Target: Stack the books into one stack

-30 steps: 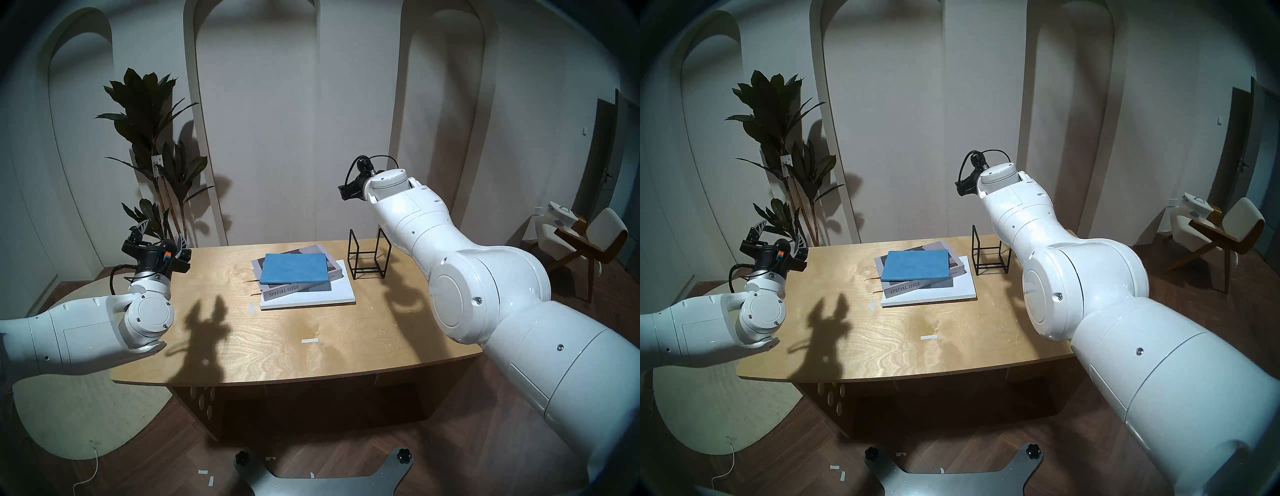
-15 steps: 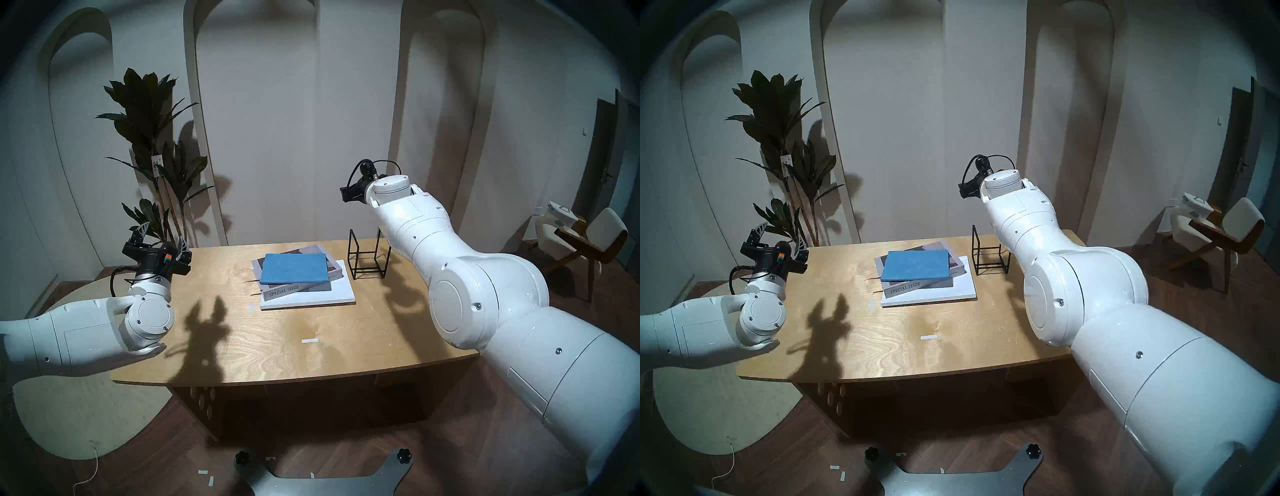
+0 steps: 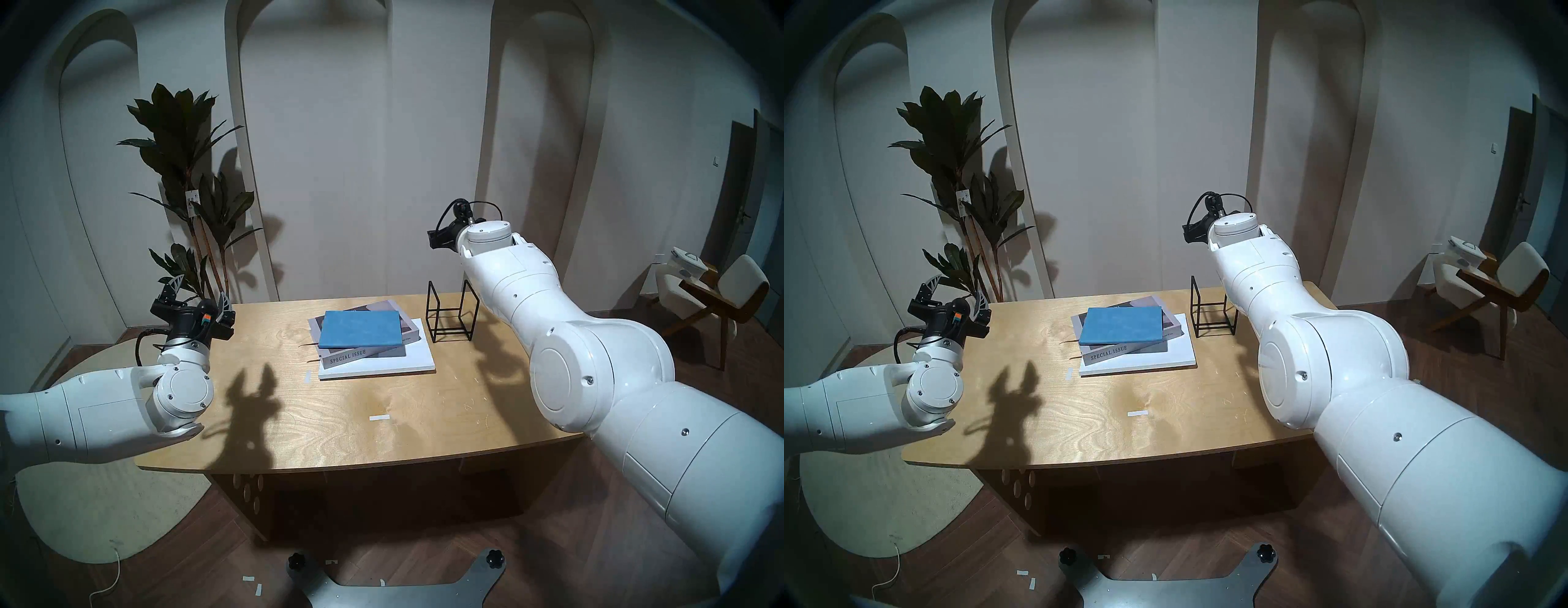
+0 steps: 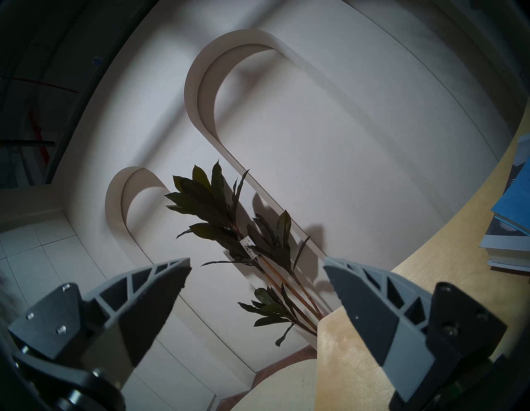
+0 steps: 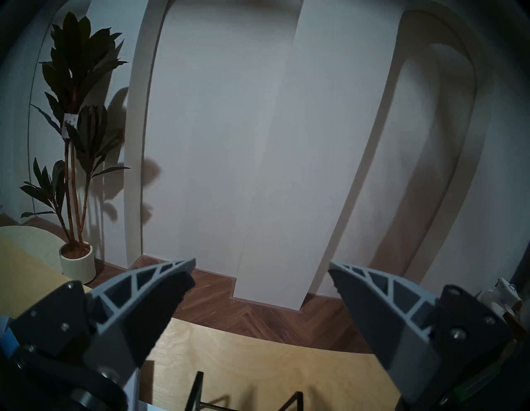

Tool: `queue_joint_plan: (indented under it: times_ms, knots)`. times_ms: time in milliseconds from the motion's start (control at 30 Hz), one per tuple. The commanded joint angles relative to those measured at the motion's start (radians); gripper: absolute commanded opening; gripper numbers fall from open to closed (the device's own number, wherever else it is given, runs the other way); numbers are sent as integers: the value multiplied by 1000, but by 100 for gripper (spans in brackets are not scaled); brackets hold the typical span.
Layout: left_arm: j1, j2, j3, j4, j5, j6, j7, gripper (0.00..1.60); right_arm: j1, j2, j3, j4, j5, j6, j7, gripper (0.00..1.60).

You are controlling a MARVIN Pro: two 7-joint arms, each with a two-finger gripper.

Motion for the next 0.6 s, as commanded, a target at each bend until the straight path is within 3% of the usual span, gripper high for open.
queue_joint_plan:
  times_ms: [0,567]
  knots:
    - [-14,1,-11,0,2,-2,2,160,-17,74,31,-29,7,-13,-42,160]
    - [-14,1,-7,0,2,-2,3,160,-66,199,100,-69,29,-45,-103,160]
